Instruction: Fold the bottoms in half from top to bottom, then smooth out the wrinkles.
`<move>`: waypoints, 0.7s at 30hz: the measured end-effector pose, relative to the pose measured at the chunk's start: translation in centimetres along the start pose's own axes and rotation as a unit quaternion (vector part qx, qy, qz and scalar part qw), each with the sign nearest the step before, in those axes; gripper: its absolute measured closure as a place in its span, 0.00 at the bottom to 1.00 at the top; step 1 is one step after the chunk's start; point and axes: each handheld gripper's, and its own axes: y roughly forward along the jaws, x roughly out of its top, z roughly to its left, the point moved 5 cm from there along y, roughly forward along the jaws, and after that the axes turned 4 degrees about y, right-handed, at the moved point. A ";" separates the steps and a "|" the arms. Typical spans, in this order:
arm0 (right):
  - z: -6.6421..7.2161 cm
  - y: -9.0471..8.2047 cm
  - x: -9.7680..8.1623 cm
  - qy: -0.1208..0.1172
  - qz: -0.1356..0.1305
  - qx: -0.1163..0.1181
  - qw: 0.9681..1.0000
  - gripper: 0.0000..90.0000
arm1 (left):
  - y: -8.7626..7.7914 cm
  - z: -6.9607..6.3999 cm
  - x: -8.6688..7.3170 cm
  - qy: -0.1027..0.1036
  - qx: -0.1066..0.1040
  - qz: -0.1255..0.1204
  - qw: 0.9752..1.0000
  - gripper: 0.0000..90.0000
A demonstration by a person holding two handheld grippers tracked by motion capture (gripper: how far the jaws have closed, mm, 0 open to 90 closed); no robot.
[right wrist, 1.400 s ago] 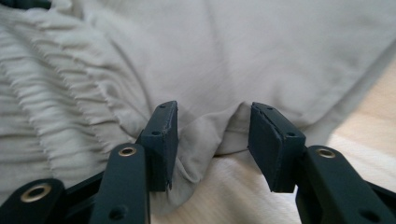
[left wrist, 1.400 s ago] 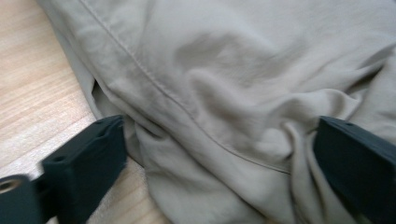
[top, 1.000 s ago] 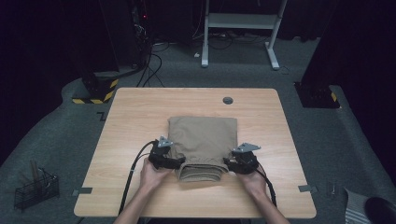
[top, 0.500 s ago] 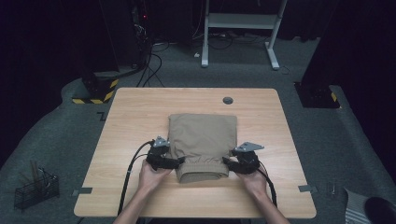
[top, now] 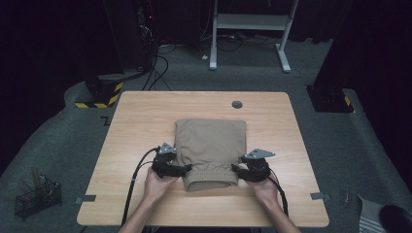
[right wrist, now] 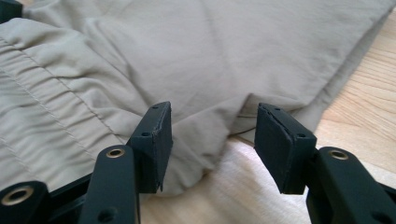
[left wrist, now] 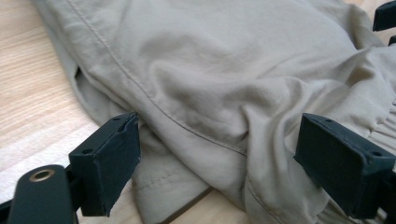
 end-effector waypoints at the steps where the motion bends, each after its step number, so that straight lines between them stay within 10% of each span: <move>1: 0.1 0.0 -0.1 -0.004 0.003 0.002 1.000 0.52 | 0.2 0.1 -0.1 -0.001 0.000 0.003 1.000 0.15; 21: -2.1 3.6 1.5 0.019 0.021 -0.033 0.999 0.51 | 3.3 2.9 1.9 -0.018 0.032 0.009 0.999 0.15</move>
